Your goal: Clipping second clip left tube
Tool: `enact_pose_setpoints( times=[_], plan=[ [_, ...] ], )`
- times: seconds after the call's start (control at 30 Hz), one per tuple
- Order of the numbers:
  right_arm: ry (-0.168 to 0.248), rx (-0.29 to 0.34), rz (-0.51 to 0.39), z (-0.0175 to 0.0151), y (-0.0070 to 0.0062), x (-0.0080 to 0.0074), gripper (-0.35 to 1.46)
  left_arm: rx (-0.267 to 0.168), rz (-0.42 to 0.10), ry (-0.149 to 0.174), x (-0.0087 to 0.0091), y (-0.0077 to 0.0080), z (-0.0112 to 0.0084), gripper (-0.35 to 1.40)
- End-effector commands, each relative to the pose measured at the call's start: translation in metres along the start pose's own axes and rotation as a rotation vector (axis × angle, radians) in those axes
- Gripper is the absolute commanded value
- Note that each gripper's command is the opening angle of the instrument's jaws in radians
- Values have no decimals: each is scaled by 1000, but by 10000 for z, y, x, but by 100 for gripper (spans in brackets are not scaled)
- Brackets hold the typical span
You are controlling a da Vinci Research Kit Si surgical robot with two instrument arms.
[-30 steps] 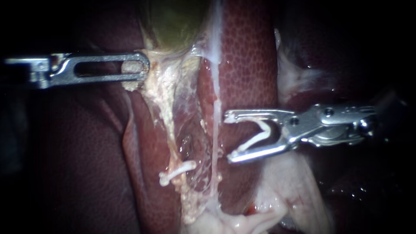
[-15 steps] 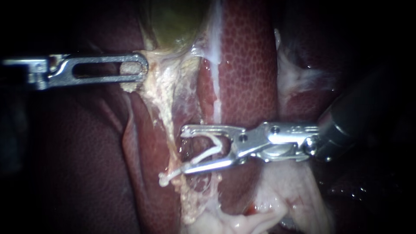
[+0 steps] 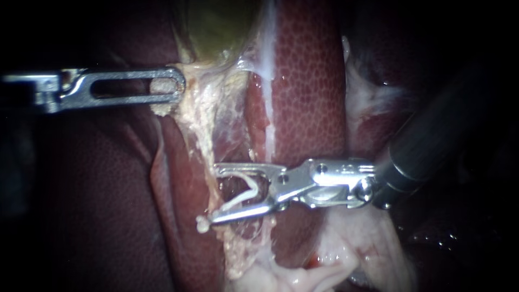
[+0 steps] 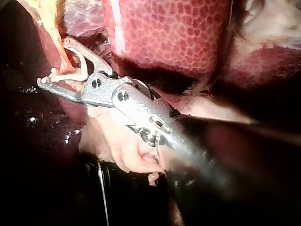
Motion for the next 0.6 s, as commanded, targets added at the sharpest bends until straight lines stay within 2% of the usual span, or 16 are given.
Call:
enact_pose_setpoints(
  times=[0.03, 0.43, 0.6],
  plan=[
    [0, 7, 6, 1, -1, 0, 60, 0, 0, 0, 0, 0, 0, -35],
    [-17, 84, 40, 17, -12, -10, 60, -1, 0, 0, 0, 0, 0, -35],
    [-32, 96, 43, 27, -11, -16, 60, -1, -1, -1, 0, -1, 2, -35]
  ],
)
